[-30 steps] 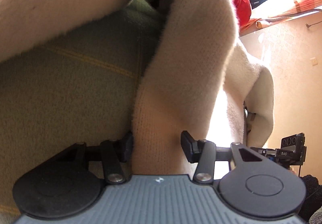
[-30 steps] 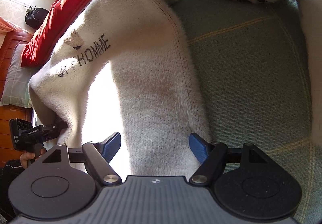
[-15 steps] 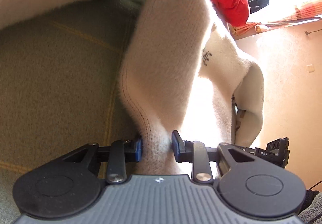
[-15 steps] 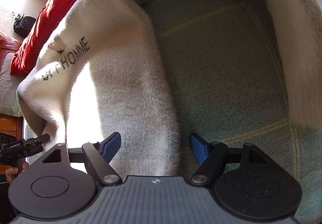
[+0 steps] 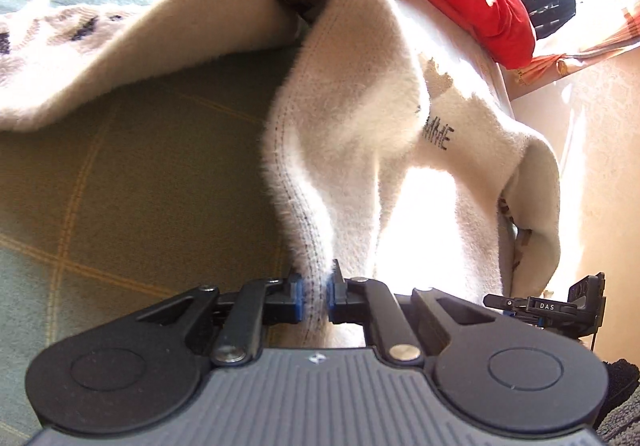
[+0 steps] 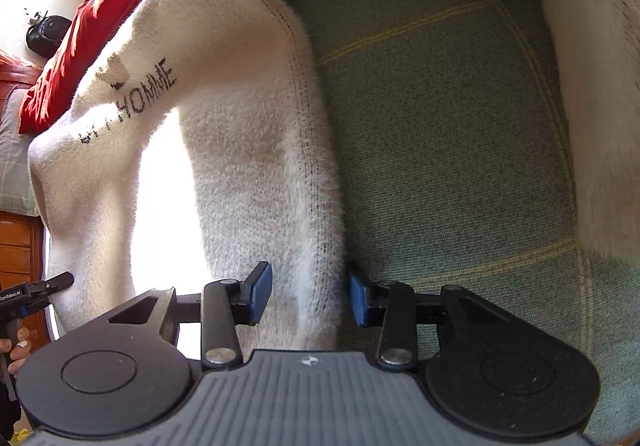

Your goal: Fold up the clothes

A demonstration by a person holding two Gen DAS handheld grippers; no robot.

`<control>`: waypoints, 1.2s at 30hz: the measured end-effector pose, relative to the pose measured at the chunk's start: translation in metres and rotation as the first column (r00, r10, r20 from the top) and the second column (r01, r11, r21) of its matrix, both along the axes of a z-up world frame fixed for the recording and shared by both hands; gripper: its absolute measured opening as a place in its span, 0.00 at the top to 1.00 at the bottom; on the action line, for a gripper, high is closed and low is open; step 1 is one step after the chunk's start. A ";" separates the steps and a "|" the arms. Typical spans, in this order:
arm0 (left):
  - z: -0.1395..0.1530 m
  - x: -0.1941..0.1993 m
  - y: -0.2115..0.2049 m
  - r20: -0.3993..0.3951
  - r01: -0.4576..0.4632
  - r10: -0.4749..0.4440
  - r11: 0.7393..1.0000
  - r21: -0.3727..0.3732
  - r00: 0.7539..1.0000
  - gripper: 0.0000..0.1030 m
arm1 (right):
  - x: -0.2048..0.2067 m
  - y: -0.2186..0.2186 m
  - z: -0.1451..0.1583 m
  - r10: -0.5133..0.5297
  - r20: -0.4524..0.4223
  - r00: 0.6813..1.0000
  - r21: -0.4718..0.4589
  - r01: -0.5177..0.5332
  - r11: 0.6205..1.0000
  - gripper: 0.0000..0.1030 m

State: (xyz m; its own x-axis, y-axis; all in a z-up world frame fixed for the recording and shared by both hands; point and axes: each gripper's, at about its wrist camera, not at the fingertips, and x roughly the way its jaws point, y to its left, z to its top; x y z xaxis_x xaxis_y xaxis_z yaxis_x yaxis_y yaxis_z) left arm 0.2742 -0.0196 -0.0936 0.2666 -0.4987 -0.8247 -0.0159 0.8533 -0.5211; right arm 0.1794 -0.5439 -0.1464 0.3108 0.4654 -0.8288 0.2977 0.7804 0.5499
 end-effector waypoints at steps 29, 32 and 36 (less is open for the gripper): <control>-0.009 0.005 0.013 -0.037 -0.057 0.059 0.997 0.045 0.998 0.94 | 0.021 0.003 0.013 0.110 -0.086 0.990 0.020 -0.109 0.994 0.87; -0.019 0.012 0.005 -0.073 0.008 0.003 0.989 0.147 0.997 0.93 | 0.028 0.010 0.012 0.196 -0.122 0.973 -0.088 -0.208 0.974 0.85; -0.009 0.005 -0.013 0.005 0.083 -0.089 0.946 0.313 0.996 0.93 | 0.032 0.030 0.027 0.310 -0.095 0.946 -0.282 -0.324 0.903 0.71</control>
State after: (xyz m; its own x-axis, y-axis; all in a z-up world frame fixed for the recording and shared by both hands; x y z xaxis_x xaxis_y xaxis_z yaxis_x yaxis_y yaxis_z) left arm 0.2787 -0.0324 -0.1029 0.2509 -0.2390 -0.9380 0.0721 0.9710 -0.2281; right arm 0.2114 -0.5143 -0.1194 0.1443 0.2698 -0.9520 0.0280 0.9606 0.2765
